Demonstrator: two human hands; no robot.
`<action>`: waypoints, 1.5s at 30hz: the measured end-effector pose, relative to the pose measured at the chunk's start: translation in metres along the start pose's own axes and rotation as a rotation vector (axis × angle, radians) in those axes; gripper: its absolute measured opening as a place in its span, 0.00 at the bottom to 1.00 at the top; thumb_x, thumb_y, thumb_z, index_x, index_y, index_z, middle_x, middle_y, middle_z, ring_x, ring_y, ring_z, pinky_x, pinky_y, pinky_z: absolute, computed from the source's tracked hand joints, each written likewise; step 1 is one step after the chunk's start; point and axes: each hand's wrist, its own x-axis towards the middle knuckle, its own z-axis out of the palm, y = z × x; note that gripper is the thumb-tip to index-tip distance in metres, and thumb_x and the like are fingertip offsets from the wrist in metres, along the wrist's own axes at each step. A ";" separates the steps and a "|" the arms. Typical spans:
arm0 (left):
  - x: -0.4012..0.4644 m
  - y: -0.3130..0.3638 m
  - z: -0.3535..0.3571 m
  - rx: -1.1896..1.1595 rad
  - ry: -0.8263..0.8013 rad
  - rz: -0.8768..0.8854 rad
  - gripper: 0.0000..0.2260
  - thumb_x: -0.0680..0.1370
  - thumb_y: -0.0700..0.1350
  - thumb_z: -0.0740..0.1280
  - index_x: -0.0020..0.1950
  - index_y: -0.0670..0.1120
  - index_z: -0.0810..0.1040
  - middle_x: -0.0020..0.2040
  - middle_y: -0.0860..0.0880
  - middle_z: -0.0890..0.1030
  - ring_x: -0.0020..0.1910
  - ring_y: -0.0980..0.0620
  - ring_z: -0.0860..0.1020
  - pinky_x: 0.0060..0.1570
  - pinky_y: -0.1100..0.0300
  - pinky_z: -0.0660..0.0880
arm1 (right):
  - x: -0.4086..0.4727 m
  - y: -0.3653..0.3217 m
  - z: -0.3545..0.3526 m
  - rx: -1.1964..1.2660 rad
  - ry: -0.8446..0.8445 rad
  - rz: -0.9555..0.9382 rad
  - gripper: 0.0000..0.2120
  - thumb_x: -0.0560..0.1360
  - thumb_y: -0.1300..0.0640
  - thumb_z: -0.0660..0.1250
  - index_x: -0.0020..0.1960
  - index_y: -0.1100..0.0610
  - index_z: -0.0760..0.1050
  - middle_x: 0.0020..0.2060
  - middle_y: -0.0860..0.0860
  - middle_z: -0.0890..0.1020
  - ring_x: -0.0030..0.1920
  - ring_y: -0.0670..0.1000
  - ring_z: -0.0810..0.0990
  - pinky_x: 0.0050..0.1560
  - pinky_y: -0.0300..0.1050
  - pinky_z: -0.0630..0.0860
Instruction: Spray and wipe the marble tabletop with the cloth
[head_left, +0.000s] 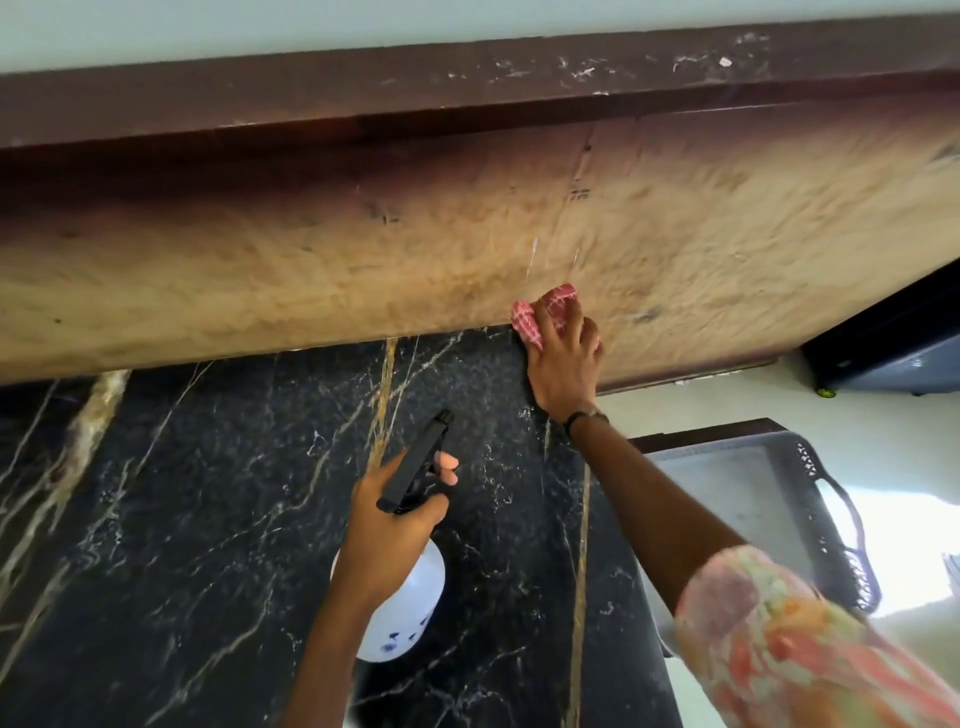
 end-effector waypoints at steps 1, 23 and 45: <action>-0.001 -0.001 -0.001 0.002 0.001 -0.003 0.14 0.72 0.25 0.61 0.48 0.41 0.80 0.40 0.47 0.81 0.20 0.58 0.67 0.23 0.64 0.65 | -0.016 0.006 0.003 0.003 0.004 -0.051 0.25 0.81 0.47 0.55 0.76 0.43 0.54 0.77 0.58 0.51 0.73 0.67 0.54 0.71 0.66 0.54; -0.010 -0.019 -0.001 -0.075 0.108 0.082 0.12 0.72 0.28 0.63 0.49 0.40 0.80 0.29 0.51 0.80 0.19 0.57 0.62 0.21 0.64 0.62 | 0.061 -0.010 -0.033 -0.222 -0.135 -0.071 0.28 0.79 0.36 0.50 0.67 0.55 0.70 0.60 0.63 0.76 0.59 0.63 0.75 0.56 0.52 0.70; -0.035 -0.032 -0.071 -0.090 0.274 0.101 0.13 0.73 0.26 0.61 0.48 0.40 0.80 0.28 0.53 0.80 0.19 0.54 0.63 0.21 0.63 0.63 | -0.032 -0.055 0.021 0.025 0.138 -0.420 0.26 0.77 0.42 0.51 0.72 0.49 0.67 0.71 0.60 0.68 0.66 0.68 0.68 0.67 0.68 0.63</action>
